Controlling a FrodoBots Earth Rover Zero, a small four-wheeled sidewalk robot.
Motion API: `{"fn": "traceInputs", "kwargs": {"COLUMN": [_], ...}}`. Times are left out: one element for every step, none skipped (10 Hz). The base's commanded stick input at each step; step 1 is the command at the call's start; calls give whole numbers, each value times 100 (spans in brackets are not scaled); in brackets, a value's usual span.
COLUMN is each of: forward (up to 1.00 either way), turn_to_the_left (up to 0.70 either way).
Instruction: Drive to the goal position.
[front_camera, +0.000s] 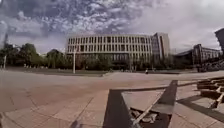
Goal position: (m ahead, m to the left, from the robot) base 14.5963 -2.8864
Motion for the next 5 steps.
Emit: {"fn": "traceInputs", "kwargs": {"forward": [70, 70, 70, 70, 70], "turn_to_the_left": [0, 0, 0, 0, 0]}}
